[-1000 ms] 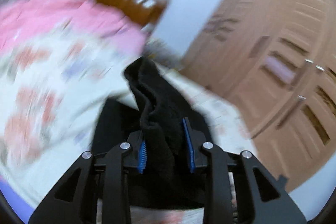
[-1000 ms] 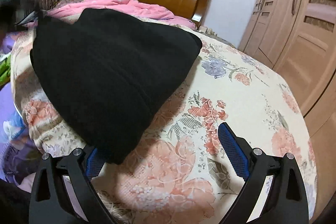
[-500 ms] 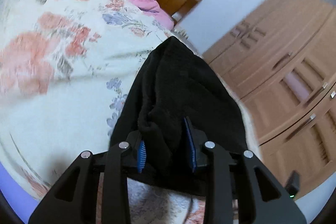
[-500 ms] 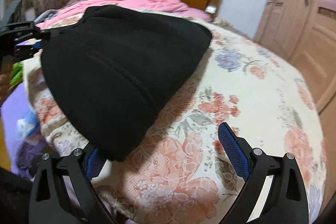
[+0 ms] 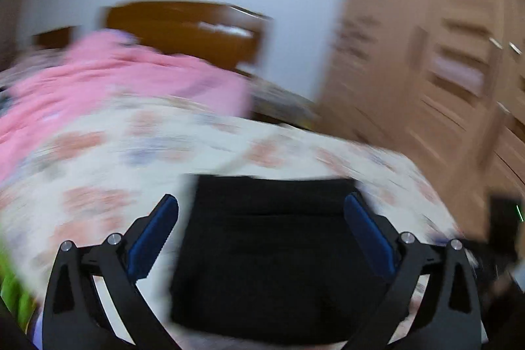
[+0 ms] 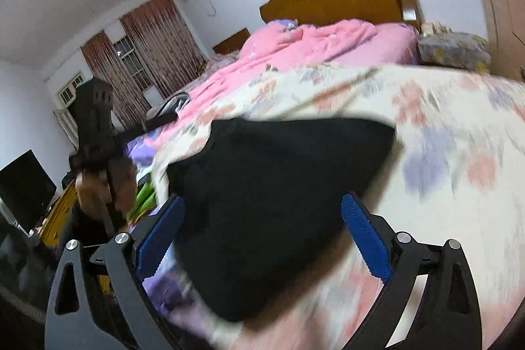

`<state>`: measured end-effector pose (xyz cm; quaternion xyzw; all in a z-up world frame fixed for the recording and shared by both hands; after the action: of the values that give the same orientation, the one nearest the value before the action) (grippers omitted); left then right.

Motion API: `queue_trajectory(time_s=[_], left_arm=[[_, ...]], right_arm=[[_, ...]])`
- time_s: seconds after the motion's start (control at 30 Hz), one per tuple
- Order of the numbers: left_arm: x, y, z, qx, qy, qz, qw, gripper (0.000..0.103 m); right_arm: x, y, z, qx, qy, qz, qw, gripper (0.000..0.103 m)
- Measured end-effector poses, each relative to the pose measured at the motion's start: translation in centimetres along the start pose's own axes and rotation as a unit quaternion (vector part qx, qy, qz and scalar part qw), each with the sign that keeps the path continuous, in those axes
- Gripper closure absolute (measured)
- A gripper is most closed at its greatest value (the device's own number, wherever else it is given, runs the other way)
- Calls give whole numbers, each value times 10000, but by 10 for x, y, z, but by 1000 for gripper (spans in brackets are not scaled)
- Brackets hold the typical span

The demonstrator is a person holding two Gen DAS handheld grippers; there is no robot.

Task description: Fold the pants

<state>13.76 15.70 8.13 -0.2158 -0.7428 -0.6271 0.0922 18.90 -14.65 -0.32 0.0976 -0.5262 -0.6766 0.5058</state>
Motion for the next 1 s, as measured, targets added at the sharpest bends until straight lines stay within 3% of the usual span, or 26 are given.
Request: queue_trajectory(time_s=[0.1,0.23,0.3,0.37,0.4,0.47,0.53,0.63,0.7,0.73,0.83,0.9,1.0], left_arm=[[-52,3,-13,-442,162,264,9985,2],[-104,-24,21,-232,390,1111,9928,2],[-118,-49,36,-271,509,1388,9886,5],[-114,-56,39,-408,490,1156,9913,7],[-116,-55,41,-350,474,1225,9907,5],[-121,-56,44,-290,557,1315,9893,6],[-122,-55,48,-137,517,1309,9899,6],[-124,-55,53,21,448,1279,9908,5],[-122,-51,48,-7,476,1305,9903,5],[-121,-50,45,-42,502,1320,9900,5],[-118,-51,42,-82,558,1333,9895,5],[-118,-50,43,-30,542,1332,9896,3],[-110,-44,44,135,444,1347,9898,3]], right_arm=[[-43,22,-23,-284,150,241,9992,9],[-87,31,-51,-567,487,668,9950,8],[-112,30,-73,-345,-151,1012,9942,11],[-115,39,-91,-726,-27,853,9937,12],[-114,42,-92,-846,-34,805,9932,12],[-109,48,-82,-753,-222,655,9948,10],[-108,49,-69,-614,-102,570,9964,9],[-123,49,-51,-379,315,692,9964,5],[-151,47,-64,-355,-38,1067,9936,5],[-150,45,-71,-475,39,1075,9931,5],[-142,60,-77,-835,5,677,9942,6],[-126,70,-63,-768,-162,329,9964,5],[-107,69,-38,-632,40,156,9979,5]])
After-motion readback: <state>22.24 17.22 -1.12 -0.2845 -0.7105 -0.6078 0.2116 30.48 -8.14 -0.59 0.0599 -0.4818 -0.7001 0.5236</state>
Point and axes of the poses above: each gripper's, at about its wrist camera, not at the fingertips, and x roughly against the way its jaws point, z to its left, y to its top, the point moved 3 cm from there along -x, roughly the way its jaws point, and after that the axes turned 6 degrees about -z, right-handed, at the moved point
